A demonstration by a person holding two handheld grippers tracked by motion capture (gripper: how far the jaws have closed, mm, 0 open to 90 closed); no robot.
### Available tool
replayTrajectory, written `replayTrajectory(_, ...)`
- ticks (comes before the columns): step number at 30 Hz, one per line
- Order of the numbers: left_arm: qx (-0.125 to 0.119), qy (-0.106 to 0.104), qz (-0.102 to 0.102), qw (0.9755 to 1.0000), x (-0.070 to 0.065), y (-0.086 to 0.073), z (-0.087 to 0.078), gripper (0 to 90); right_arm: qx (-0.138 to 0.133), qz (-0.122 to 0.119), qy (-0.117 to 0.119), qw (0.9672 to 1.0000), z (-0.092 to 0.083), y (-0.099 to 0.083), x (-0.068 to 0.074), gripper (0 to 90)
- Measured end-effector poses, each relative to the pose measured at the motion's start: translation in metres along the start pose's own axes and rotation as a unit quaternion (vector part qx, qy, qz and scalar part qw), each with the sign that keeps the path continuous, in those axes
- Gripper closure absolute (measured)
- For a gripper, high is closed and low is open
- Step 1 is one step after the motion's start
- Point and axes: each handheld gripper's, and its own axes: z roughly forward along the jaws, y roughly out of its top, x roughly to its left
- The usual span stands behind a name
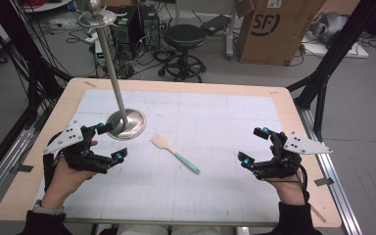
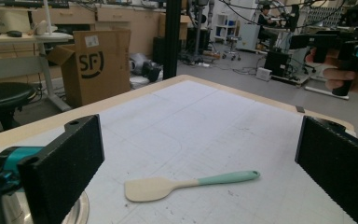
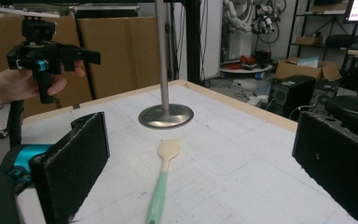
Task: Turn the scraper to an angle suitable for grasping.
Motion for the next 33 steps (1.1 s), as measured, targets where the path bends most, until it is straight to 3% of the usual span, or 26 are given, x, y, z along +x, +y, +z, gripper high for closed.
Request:
replayTrajectory(5, 0.007, 0.001, -0.005, 1.0, 0.0, -0.004, 0.004, 1.7, 0.012, -0.006, 0.005, 0.9999, 0.005, -0.002, 0.001, 2.6)
replayTrajectory(11, 0.016, 0.009, 0.005, 0.9998, -0.002, -0.008, 0.013, 1.7, 0.019, -0.003, 0.006, 0.9998, 0.005, -0.004, 0.003, 2.6)
replayTrajectory(12, 0.027, 0.031, 0.02, 0.999, -0.004, -0.011, 0.018, 3.0, 0.019, -0.005, 0.006, 0.9998, 0.005, -0.005, 0.002, 2.6)
replayTrajectory(13, 0.036, 0.045, 0.027, 0.998, -0.005, -0.013, 0.02, 10.0, 0.019, -0.005, 0.004, 0.9998, 0.005, -0.005, 0.002, 2.6)
replayTrajectory(14, 0.036, 0.045, 0.027, 0.998, -0.005, -0.013, 0.02, 19.0, 0.02, -0.006, 0.005, 0.9998, 0.004, -0.006, 0.002, 2.6)
replayTrajectory(16, 0.052, 0.073, 0.036, 0.9953, -0.007, -0.022, 0.029, 36.8, 0.025, -0.006, 0.005, 0.9996, 0.004, -0.007, 0.003, 2.6)
replayTrajectory(18, 0.073, 0.081, 0.02, 0.9939, -0.007, -0.027, 0.036, 51.7, 0.029, -0.009, 0.006, 0.9995, 0.004, -0.008, 0.003, 2.6)
replayTrajectory(20, 0.073, 0.083, 0.013, 0.9939, -0.007, -0.028, 0.038, 66.0, 0.031, -0.009, 0.005, 0.9995, 0.003, -0.009, 0.003, 2.6)
replayTrajectory(21, 0.066, 0.096, 0.001, 0.9932, -0.007, -0.031, 0.041, 69.3, 0.033, -0.009, 0.005, 0.9994, 0.002, -0.01, 0.003, 2.6)
replayTrajectory(22, 0.066, 0.096, 0.001, 0.9932, -0.007, -0.031, 0.041, 70.4, 0.032, -0.009, 0.004, 0.9994, 0.002, -0.01, 0.003, 2.6)
replayTrajectory(23, 0.061, 0.093, -0.014, 0.9937, -0.006, -0.033, 0.044, 73.9, 0.034, -0.007, 0.002, 0.9994, 0.001, -0.011, 0.003, 2.6)
replayTrajectory(26, 0.066, 0.095, -0.007, 0.9933, -0.005, -0.035, 0.051, 79.7, 0.039, -0.007, 0.002, 0.9992, 0.0, -0.011, 0.005, 2.6)
replayTrajectory(29, 0.062, 0.085, -0.033, 0.9939, 0.0, -0.038, 0.06, 85.7, 0.044, -0.011, 0.002, 0.999, 0.001, -0.01, 0.007, 2.6)
replayTrajectory(33, 0.073, 0.086, -0.037, 0.9929, 0.004, -0.041, 0.071, 89.7, 0.034, -0.017, -0.011, 0.9992, 0.001, -0.009, 0.008, 2.7)
